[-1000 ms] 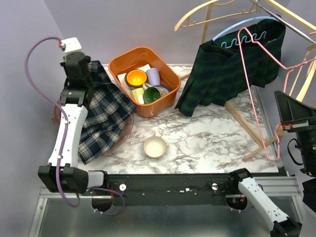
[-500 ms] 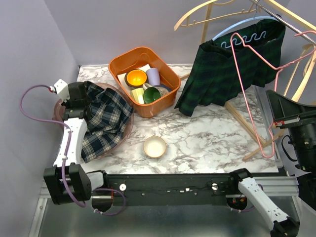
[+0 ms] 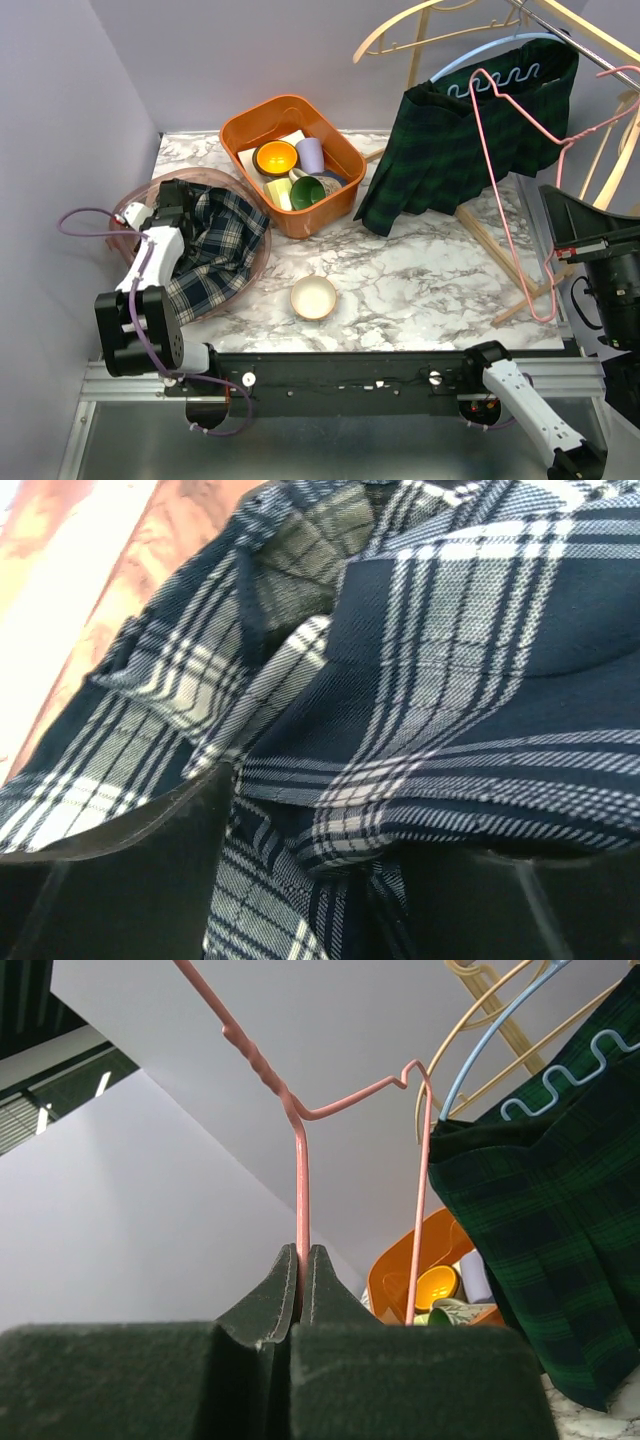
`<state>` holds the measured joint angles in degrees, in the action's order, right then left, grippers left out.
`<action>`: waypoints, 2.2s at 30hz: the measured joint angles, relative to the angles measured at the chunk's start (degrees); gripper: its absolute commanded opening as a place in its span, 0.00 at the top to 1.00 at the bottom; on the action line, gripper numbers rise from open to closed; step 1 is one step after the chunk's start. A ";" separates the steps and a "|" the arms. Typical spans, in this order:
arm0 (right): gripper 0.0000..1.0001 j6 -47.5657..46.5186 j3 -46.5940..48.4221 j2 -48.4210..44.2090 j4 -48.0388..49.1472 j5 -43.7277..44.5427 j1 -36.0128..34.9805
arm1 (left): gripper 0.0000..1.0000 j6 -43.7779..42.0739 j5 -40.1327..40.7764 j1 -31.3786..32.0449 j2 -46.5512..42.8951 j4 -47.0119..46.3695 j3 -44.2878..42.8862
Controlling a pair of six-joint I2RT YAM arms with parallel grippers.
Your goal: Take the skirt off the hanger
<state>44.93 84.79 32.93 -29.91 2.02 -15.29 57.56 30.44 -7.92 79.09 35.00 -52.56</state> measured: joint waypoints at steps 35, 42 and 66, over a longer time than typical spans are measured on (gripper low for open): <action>0.99 -4.09 -0.24 0.04 -2.01 0.66 0.00 | 0.26 -4.39 -10.43 -2.08 11.96 -10.88 -6.38; 0.99 -5.70 0.22 1.05 -4.98 3.17 0.00 | 0.09 -4.20 -11.21 -0.96 9.01 -2.45 -14.36; 0.99 -6.40 5.53 13.00 -11.54 22.18 0.00 | 0.01 -33.11 -9.42 33.94 -13.84 -6.71 -18.99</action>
<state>38.52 90.32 45.93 -41.45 24.21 -15.29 24.45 21.02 26.02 65.25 28.29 -71.55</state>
